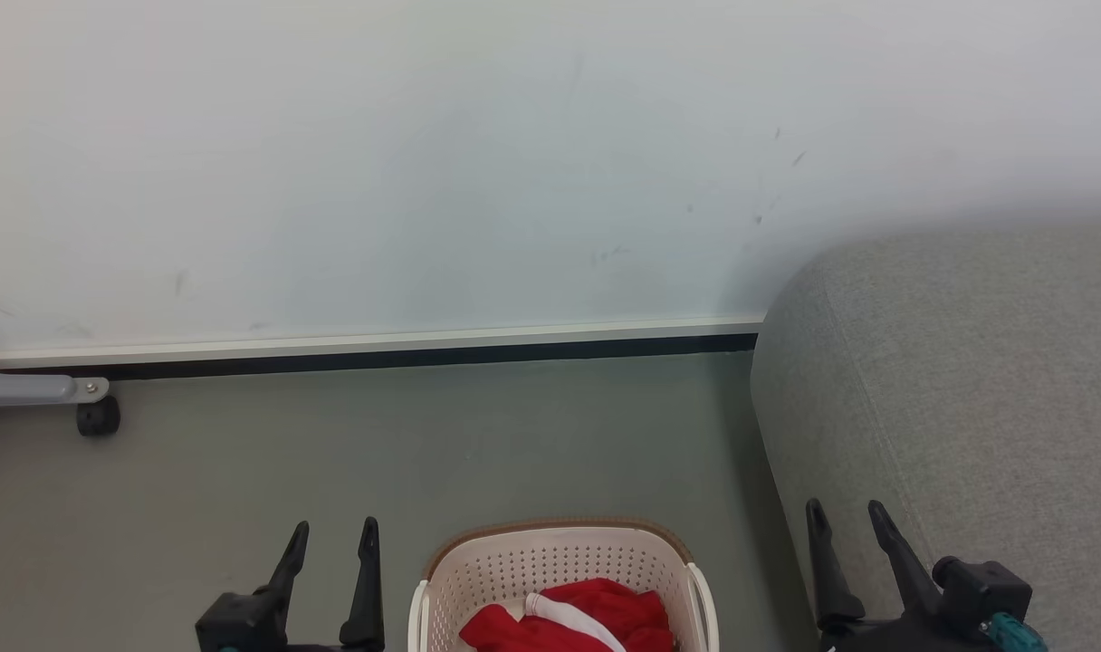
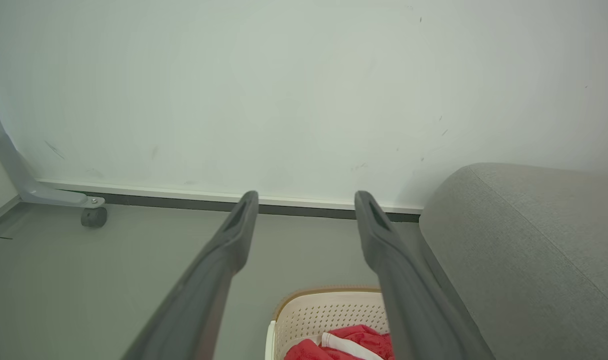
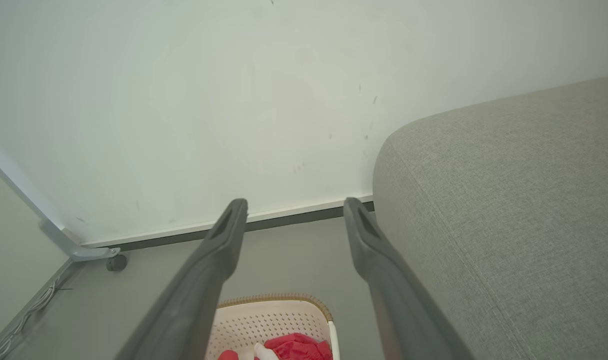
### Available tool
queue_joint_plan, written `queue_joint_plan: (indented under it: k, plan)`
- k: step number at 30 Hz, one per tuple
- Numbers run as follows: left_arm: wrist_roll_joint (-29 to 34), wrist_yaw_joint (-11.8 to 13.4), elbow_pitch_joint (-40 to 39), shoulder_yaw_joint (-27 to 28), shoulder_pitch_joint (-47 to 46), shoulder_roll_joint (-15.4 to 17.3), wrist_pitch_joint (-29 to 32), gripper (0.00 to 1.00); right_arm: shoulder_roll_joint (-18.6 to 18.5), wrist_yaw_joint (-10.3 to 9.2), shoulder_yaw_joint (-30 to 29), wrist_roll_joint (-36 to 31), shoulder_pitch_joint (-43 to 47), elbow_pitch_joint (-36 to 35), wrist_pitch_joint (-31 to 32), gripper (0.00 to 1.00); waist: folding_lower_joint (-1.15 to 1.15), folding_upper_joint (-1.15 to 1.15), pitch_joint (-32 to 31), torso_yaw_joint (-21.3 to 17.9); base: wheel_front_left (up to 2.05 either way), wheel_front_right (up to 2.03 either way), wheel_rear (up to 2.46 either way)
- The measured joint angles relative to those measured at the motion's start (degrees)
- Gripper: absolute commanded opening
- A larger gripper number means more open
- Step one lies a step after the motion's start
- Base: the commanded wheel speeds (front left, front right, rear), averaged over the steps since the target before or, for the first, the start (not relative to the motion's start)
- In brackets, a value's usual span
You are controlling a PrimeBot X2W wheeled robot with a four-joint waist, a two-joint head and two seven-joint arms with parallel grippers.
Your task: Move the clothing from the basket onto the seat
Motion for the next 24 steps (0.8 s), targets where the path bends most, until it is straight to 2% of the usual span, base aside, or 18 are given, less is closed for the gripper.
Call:
queue_joint_plan:
  k: [11,24]
  plan:
    - [7.06,0.93,0.91,-0.44,0.12,-0.04,-2.16,1.00,-0.66,-1.01,2.32,-8.01,0.18,-0.53,-2.23,1.00,0.00,0.00,-0.34,0.17,0.00,0.00,0.00]
    - [7.08,0.87,2.31,0.47,0.32,-0.51,-2.16,1.00,-0.65,-1.00,1.86,-8.11,0.54,-0.60,-2.23,1.00,0.00,0.00,-0.17,0.08,0.00,0.00,0.00]
